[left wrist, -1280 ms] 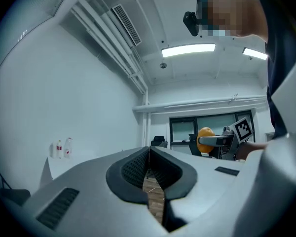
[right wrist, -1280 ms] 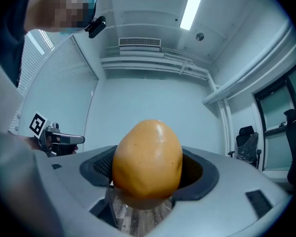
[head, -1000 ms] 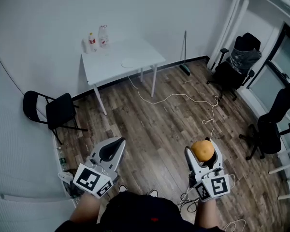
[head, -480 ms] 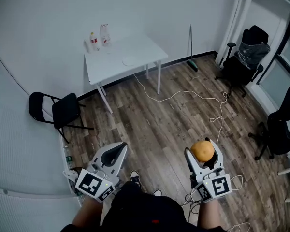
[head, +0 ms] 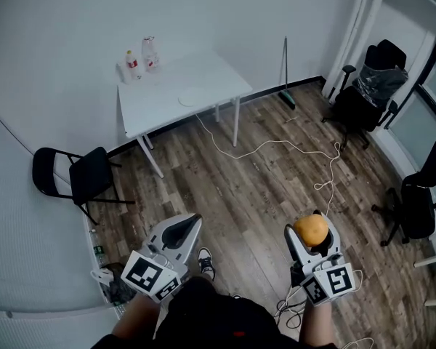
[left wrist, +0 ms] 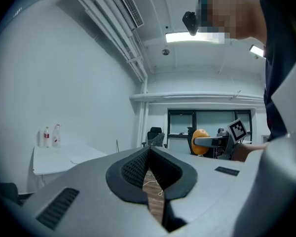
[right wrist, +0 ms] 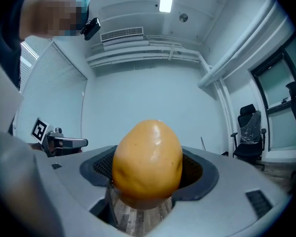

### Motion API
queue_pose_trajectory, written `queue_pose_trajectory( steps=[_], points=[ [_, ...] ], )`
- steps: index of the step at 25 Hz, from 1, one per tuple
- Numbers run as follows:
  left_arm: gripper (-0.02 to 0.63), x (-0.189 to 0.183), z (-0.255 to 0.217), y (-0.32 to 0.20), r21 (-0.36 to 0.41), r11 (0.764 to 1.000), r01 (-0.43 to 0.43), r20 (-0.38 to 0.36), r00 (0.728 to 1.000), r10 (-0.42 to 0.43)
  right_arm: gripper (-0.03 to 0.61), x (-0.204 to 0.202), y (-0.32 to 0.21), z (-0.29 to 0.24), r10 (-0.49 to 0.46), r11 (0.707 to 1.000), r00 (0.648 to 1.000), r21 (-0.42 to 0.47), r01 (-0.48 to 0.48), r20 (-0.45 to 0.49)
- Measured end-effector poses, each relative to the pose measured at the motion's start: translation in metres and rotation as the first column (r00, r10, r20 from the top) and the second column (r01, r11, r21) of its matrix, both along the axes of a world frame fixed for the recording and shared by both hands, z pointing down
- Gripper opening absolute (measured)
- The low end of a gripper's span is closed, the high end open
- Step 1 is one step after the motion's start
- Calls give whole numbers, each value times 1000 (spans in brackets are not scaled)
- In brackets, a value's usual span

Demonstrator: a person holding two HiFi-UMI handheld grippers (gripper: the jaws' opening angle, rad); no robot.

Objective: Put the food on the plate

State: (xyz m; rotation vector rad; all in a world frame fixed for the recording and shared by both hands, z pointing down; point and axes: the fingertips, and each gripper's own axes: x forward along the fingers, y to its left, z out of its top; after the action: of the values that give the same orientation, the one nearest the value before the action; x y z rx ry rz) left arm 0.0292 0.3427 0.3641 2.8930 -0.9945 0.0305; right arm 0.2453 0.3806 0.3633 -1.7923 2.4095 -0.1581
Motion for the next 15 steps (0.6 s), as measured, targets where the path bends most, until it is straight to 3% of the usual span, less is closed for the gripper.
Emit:
queue_pose_trajectory(
  steps=[4,15],
  points=[
    [23,-10,-7,-55,20,1000,-7,-18,1000,7,351,-12,-57,-8,1,1000,1000,-11,-1,-27],
    [23,-117,-3,-206,16,993,121,-50,992,-120,351,-110,-216,-27,-86,996,992,-7,85,-93]
  ],
)
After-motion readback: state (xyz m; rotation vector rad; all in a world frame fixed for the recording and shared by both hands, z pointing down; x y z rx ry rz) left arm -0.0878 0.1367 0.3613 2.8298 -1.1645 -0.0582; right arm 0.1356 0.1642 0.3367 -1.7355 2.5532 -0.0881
